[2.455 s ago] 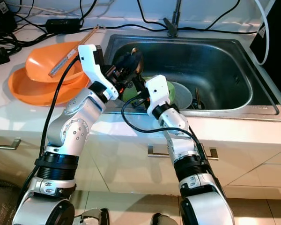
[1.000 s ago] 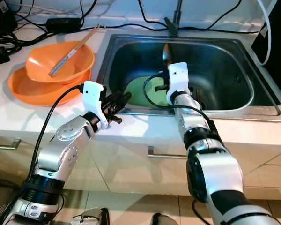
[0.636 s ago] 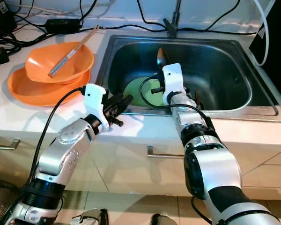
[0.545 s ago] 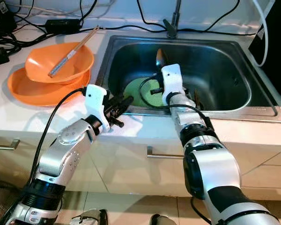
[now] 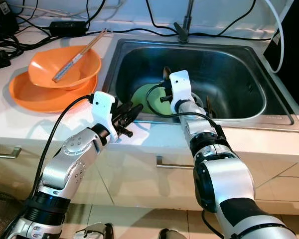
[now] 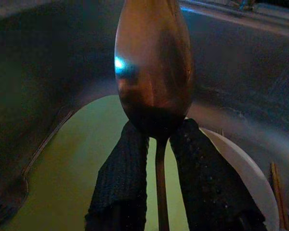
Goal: Kitchen organization
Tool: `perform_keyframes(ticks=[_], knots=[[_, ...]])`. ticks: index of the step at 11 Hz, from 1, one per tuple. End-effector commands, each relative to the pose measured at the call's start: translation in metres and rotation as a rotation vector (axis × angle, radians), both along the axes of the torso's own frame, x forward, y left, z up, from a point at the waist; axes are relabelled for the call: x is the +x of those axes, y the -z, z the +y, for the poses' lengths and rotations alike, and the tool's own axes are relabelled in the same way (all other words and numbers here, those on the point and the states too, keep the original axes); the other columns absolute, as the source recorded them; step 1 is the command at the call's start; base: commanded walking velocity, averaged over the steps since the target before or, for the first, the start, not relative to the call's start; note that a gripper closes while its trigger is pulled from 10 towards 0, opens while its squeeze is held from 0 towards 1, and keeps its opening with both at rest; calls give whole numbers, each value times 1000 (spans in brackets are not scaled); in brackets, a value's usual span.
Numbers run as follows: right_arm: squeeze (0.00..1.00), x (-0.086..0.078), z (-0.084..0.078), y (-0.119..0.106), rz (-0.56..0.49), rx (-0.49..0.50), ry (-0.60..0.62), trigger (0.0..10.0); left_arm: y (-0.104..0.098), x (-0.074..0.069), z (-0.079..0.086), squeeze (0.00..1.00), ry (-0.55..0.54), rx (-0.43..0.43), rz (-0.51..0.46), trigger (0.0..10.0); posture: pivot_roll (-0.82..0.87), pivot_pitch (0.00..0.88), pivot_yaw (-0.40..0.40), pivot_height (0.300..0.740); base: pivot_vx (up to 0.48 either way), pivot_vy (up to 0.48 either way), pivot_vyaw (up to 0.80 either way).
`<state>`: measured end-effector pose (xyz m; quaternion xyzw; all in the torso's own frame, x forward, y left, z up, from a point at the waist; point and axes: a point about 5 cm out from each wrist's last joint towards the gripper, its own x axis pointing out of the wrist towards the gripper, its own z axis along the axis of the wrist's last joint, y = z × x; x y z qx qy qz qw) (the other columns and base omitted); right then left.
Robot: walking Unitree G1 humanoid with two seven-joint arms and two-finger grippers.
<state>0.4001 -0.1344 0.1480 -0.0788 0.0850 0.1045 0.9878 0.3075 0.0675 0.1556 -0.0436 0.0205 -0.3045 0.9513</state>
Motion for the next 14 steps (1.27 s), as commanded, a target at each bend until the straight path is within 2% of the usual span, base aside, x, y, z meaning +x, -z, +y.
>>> perform_keyframes(ticks=[1,2,3,4,6,7,11,12,13,14], knots=[[243,-6,0,17,66,0,-5,10000,12,-3,-4,0,8,22,45,10000,167,47,-19,740,0,0,0],[1000,-7,-1,19,74,17,4,10000,12,-3,-5,0,10,21,45,10000,169,44,-22,740,0,0,0],[1000,-7,-1,19,74,21,1,10000,12,-2,-5,0,11,18,45,10000,171,41,-23,740,0,0,0],[0,-6,0,17,59,5,-10,10000,13,-3,-6,0,10,19,45,10000,169,37,-24,740,0,0,0],[0,-6,-2,15,51,18,-4,10000,14,-3,-7,0,13,16,45,10000,166,32,-28,740,0,0,0],[1000,-6,-4,15,58,56,7,10000,14,-4,-8,0,14,15,45,10000,166,33,-30,740,0,0,0],[1000,-4,-9,10,43,27,24,10000,15,-4,-10,0,8,6,49,10000,161,45,-36,740,0,0,0],[0,-2,-8,4,7,34,12,10000,15,-4,-9,0,0,4,46,10000,158,52,-39,740,0,0,0],[0,2,-8,-8,-60,71,10,10000,13,-3,-8,0,-14,-5,36,10000,155,64,-42,740,0,0,0],[0,5,-9,-28,-177,96,0,10000,9,-1,-6,0,-41,-9,6,10000,147,77,-43,740,0,0,0]])
